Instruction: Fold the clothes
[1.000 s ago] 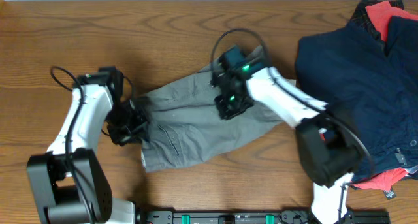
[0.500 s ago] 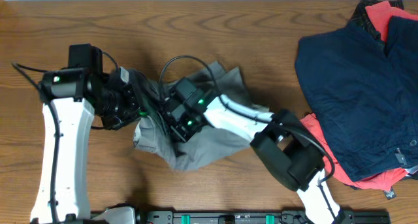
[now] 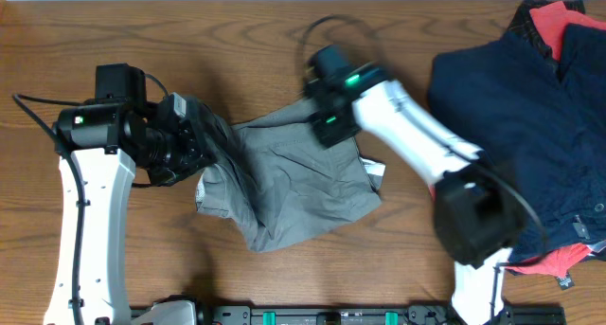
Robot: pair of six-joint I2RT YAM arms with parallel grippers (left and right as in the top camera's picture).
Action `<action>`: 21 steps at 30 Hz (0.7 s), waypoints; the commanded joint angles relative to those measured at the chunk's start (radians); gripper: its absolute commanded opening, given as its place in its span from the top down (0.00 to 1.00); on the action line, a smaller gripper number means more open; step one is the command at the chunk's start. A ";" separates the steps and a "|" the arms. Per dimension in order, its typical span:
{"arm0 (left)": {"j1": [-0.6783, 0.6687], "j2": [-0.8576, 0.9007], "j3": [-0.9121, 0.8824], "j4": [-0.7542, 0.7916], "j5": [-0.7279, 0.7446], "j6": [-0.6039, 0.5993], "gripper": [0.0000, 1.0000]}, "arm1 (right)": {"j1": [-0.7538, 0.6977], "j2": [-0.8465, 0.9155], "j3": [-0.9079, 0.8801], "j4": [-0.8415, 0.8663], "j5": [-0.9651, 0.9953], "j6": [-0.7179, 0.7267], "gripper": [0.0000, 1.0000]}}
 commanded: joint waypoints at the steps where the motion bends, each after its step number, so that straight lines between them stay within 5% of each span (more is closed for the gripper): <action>1: -0.026 -0.007 0.024 0.004 0.021 0.019 0.94 | -0.054 -0.003 -0.030 -0.047 0.059 -0.045 0.69; 12: -0.323 0.016 -0.021 0.178 0.020 -0.109 0.94 | -0.058 -0.003 -0.361 0.126 0.055 -0.028 0.69; 21: -0.583 0.171 -0.021 0.295 0.017 -0.169 0.94 | -0.051 -0.004 -0.396 0.151 0.055 0.021 0.69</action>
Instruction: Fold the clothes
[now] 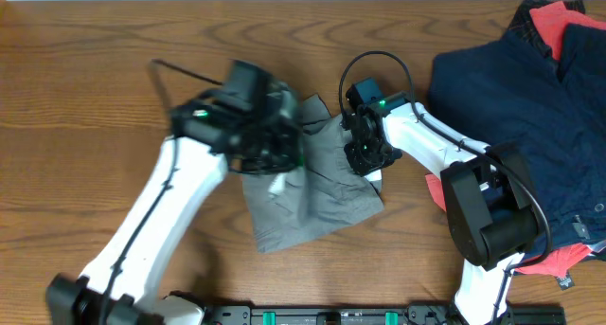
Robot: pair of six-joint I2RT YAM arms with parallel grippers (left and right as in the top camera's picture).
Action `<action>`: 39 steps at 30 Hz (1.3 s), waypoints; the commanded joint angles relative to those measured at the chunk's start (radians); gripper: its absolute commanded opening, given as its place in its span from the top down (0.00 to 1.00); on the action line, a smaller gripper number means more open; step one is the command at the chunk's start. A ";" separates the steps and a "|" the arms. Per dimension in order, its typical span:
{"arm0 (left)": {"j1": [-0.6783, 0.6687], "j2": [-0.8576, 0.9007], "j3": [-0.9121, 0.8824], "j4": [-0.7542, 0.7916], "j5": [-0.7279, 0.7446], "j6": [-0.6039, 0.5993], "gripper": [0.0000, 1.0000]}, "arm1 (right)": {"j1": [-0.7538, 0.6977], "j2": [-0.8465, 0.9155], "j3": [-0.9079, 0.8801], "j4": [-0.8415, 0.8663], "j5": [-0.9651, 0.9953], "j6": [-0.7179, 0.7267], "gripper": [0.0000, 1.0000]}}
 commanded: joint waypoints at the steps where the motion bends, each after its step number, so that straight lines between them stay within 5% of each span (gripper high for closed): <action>1: -0.070 0.064 -0.008 0.038 0.018 -0.040 0.94 | 0.018 0.032 -0.033 -0.005 0.005 0.043 0.69; 4: -0.100 0.101 -0.008 0.113 0.017 -0.037 0.90 | -0.001 0.021 -0.002 -0.032 0.005 0.074 0.67; 8: -0.079 0.107 -0.007 0.190 -0.079 0.006 0.49 | -0.036 -0.031 0.080 -0.113 0.023 0.073 0.63; 10: -0.048 0.106 -0.002 0.196 -0.166 0.011 0.40 | -0.059 -0.072 0.136 -0.166 0.052 0.076 0.62; 15: 0.051 0.106 0.003 0.217 -0.255 0.036 0.35 | -0.111 -0.207 0.265 -0.219 0.040 0.087 0.59; 23: 0.149 0.180 0.003 0.351 -0.306 0.036 0.33 | -0.054 -0.292 0.259 -0.245 -0.243 0.012 0.55; 33: 0.152 0.428 0.003 0.364 -0.306 0.068 0.33 | 0.135 -0.291 -0.109 -0.109 -0.306 0.076 0.53; 39: 0.153 0.535 0.003 0.200 -0.417 0.069 0.34 | 0.158 -0.290 -0.340 0.052 -0.172 0.166 0.48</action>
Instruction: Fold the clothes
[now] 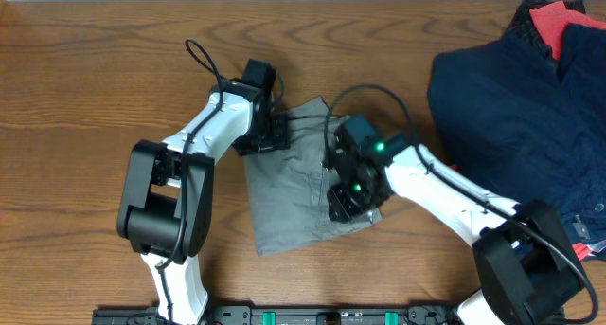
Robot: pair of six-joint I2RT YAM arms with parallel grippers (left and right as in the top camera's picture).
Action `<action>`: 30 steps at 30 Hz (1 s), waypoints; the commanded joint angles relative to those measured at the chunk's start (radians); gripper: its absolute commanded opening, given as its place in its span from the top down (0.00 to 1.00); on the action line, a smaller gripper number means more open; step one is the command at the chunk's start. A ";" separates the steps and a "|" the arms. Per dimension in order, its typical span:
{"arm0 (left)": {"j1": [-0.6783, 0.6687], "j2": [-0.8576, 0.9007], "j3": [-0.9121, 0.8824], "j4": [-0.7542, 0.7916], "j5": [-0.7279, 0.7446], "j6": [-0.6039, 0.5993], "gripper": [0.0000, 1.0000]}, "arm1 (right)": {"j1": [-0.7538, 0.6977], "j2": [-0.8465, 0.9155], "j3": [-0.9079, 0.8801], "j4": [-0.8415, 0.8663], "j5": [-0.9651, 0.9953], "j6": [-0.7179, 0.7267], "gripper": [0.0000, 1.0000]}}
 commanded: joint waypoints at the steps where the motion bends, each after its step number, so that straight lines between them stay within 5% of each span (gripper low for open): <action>1: 0.005 0.050 0.005 -0.106 -0.101 0.020 0.34 | -0.011 0.007 -0.095 0.069 0.159 0.106 0.44; 8: 0.005 0.054 0.005 -0.373 -0.090 -0.003 0.34 | -0.134 0.016 -0.170 0.397 0.436 0.127 0.41; 15: 0.005 -0.037 0.013 -0.500 0.106 -0.008 0.37 | -0.223 0.016 -0.104 0.572 0.346 0.073 0.39; 18: 0.005 -0.130 0.023 -0.443 0.098 -0.006 0.36 | -0.222 0.016 -0.081 0.545 0.336 0.071 0.36; 20: 0.005 -0.185 0.022 -0.357 0.054 -0.003 0.12 | -0.218 0.016 -0.080 0.532 0.336 0.071 0.35; 22: 0.004 -0.216 0.022 -0.263 0.008 0.041 0.02 | -0.212 0.016 -0.080 0.514 0.336 0.071 0.32; 30: 0.002 -0.154 0.011 -0.071 -0.003 0.261 0.02 | -0.203 0.016 -0.080 0.480 0.336 0.071 0.28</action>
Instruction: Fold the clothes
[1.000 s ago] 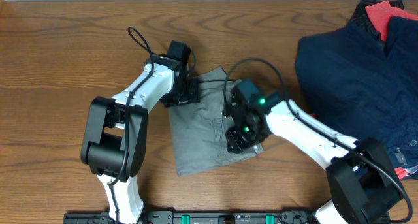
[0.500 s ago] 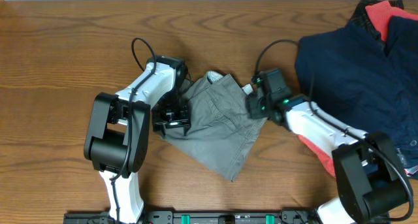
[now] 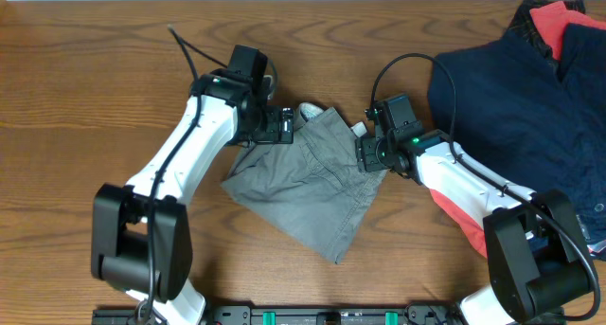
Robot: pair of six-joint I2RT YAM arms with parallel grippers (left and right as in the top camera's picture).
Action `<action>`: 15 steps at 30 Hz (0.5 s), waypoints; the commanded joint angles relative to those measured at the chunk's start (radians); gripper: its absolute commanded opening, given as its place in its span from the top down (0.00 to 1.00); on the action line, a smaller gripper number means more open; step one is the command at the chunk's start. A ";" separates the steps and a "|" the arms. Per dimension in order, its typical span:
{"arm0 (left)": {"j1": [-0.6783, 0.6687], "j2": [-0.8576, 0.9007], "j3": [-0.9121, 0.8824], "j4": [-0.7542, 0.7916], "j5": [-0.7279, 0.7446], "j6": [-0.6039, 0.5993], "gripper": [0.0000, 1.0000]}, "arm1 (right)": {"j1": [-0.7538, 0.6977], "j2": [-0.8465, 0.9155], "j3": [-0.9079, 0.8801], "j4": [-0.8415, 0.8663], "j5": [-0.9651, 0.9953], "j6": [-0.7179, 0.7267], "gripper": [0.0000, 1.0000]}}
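Note:
A grey garment (image 3: 303, 188) lies folded in the middle of the table, turned like a diamond, with a white label (image 3: 311, 110) showing at its top. My left gripper (image 3: 285, 124) sits at the garment's upper left edge and looks shut on the cloth. At the right corner, my right gripper (image 3: 365, 156) also appears shut on the cloth. The fingertips of both are partly hidden by the gripper bodies.
A pile of navy clothes (image 3: 511, 98) with red pieces (image 3: 554, 22) covers the right end of the table. The right arm's cable (image 3: 407, 64) loops above the garment. The table's front rail (image 3: 312, 315) runs along the near edge.
The garment has turned from a roughly upright rectangle to a diamond with its low corner further right. My right gripper moved from the garment's lower right up to its right corner. The left gripper shifted slightly.
First the garment lay spread wide, with my left gripper at its left end and my right at its top edge. Then the left end was carried over to the right, halving it. Later both grippers were on the folded piece, and now it lies rotated.

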 commanded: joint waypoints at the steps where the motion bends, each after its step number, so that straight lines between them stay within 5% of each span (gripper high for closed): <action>1: 0.003 0.066 -0.005 0.011 -0.022 0.139 0.02 | 0.007 0.010 0.016 -0.003 0.000 -0.010 0.28; 13: 0.002 0.271 -0.005 0.062 -0.032 0.116 0.02 | 0.007 0.010 0.016 -0.039 0.000 -0.010 0.27; 15: 0.002 0.289 -0.005 0.045 -0.007 0.109 0.21 | 0.007 0.010 0.016 -0.040 0.000 -0.010 0.27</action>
